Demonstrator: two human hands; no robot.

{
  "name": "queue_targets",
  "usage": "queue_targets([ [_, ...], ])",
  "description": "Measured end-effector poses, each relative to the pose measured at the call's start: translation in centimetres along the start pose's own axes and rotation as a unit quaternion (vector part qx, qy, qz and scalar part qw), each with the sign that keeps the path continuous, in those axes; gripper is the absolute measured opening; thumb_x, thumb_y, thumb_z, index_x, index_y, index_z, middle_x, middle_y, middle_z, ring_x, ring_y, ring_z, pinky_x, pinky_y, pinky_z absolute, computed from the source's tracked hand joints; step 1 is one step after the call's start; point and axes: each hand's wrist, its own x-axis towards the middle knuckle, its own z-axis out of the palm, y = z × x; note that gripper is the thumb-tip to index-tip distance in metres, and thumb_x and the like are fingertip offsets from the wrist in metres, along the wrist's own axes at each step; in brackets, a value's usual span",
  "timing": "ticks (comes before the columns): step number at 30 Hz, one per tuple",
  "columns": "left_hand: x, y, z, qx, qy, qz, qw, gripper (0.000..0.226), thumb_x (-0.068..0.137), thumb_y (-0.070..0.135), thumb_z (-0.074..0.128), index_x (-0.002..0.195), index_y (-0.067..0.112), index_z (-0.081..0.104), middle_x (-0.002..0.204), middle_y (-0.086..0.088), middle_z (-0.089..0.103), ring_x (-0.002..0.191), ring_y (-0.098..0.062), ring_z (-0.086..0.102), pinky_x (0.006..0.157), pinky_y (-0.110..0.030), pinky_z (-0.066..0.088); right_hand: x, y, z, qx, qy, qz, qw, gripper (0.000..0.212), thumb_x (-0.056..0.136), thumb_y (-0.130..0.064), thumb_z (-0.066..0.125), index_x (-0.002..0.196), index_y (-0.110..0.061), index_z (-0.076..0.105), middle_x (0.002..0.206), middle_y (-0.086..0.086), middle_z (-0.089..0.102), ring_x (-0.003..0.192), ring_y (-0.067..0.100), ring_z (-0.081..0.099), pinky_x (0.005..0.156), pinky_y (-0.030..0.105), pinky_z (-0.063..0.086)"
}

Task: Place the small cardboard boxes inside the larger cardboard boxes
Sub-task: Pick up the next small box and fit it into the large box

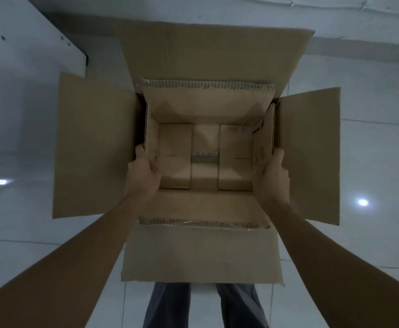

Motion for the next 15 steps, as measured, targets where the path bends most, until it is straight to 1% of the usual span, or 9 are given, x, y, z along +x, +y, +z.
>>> queue_targets([
  [3, 0.5, -1.4, 1.7, 0.009, -0.041, -0.033, 0.999, 0.049, 0.092, 0.006, 0.047, 0.138, 0.005, 0.03, 0.095, -0.015, 0.062, 0.078, -0.028, 0.06, 0.072, -0.039, 0.053, 0.7, 1.1, 1.8, -0.016, -0.021, 0.006, 1.0, 0.022, 0.089, 0.001, 0.039, 0.105, -0.013, 0.032, 0.078, 0.015, 0.057, 0.064, 0.037, 0.054, 0.055, 0.04, 0.043],
  [6, 1.8, -2.1, 2.9, 0.039, -0.081, -0.072, 0.993, 0.047, 0.093, 0.009, 0.05, 0.135, 0.005, 0.03, 0.111, -0.023, 0.061, 0.087, -0.032, 0.06, 0.078, -0.041, 0.053, 1.5, 2.1, 3.4, -0.033, -0.053, 0.022, 0.998, 0.026, 0.09, 0.0, 0.039, 0.111, -0.013, 0.031, 0.081, 0.015, 0.057, 0.066, 0.036, 0.056, 0.056, 0.038, 0.041],
  [8, 2.7, -2.4, 3.4, 0.064, -0.089, -0.1, 0.989, 0.045, 0.093, 0.009, 0.052, 0.133, 0.004, 0.032, 0.117, -0.025, 0.058, 0.092, -0.033, 0.058, 0.076, -0.038, 0.049, 2.1, 2.5, 4.3, -0.042, -0.071, 0.058, 0.995, 0.027, 0.092, -0.002, 0.039, 0.116, -0.012, 0.031, 0.089, 0.018, 0.059, 0.072, 0.038, 0.056, 0.061, 0.041, 0.044],
  [10, 3.2, -2.4, 3.6, 0.09, -0.073, -0.116, 0.986, 0.047, 0.092, 0.006, 0.054, 0.134, 0.003, 0.032, 0.121, -0.027, 0.056, 0.101, -0.039, 0.059, 0.075, -0.038, 0.047, 2.7, 2.8, 5.0, -0.065, -0.087, 0.071, 0.992, 0.036, 0.093, -0.004, 0.042, 0.126, -0.012, 0.029, 0.102, 0.023, 0.061, 0.078, 0.04, 0.058, 0.065, 0.044, 0.048],
  [11, 3.2, -2.2, 3.7, 0.104, -0.058, -0.106, 0.987, 0.05, 0.091, 0.003, 0.055, 0.135, 0.003, 0.031, 0.121, -0.028, 0.056, 0.103, -0.041, 0.059, 0.075, -0.04, 0.048, 3.0, 3.0, 5.2, -0.087, -0.09, 0.057, 0.991, 0.045, 0.094, -0.005, 0.045, 0.133, -0.013, 0.025, 0.111, 0.026, 0.06, 0.084, 0.043, 0.06, 0.068, 0.043, 0.049],
  [12, 3.0, -2.1, 3.8, 0.12, -0.041, -0.076, 0.989, 0.057, 0.088, 0.001, 0.057, 0.138, 0.003, 0.029, 0.123, -0.028, 0.055, 0.105, -0.041, 0.059, 0.077, -0.042, 0.05, 3.2, 3.1, 5.3, -0.111, -0.089, 0.03, 0.989, 0.055, 0.094, -0.005, 0.048, 0.14, -0.012, 0.019, 0.124, 0.027, 0.055, 0.095, 0.044, 0.06, 0.072, 0.042, 0.049],
  [13, 2.7, -2.0, 3.9, 0.146, -0.027, -0.03, 0.989, 0.066, 0.085, 0.0, 0.06, 0.141, 0.005, 0.025, 0.128, -0.026, 0.052, 0.11, -0.041, 0.056, 0.081, -0.045, 0.051, 3.3, 3.3, 5.3, -0.138, -0.088, -0.003, 0.987, 0.063, 0.093, -0.006, 0.049, 0.145, -0.012, 0.013, 0.14, 0.025, 0.045, 0.111, 0.044, 0.056, 0.078, 0.041, 0.047],
  [14, 2.4, -2.0, 4.0, 0.183, -0.015, 0.025, 0.983, 0.078, 0.082, 0.001, 0.065, 0.145, 0.006, 0.021, 0.135, -0.024, 0.046, 0.117, -0.04, 0.05, 0.087, -0.047, 0.051, 3.3, 3.5, 5.2, -0.169, -0.08, -0.041, 0.981, 0.069, 0.093, -0.006, 0.051, 0.149, -0.01, 0.009, 0.152, 0.022, 0.031, 0.128, 0.041, 0.046, 0.089, 0.042, 0.045],
  [15, 2.0, -2.0, 4.1, 0.23, -0.005, 0.077, 0.97, 0.087, 0.078, 0.005, 0.069, 0.148, 0.006, 0.017, 0.144, -0.022, 0.036, 0.126, -0.039, 0.042, 0.093, -0.048, 0.048, 3.1, 3.6, 5.1, -0.206, -0.07, -0.083, 0.973, 0.073, 0.092, -0.007, 0.051, 0.151, -0.007, 0.008, 0.159, 0.02, 0.018, 0.14, 0.038, 0.031, 0.103, 0.043, 0.038],
])
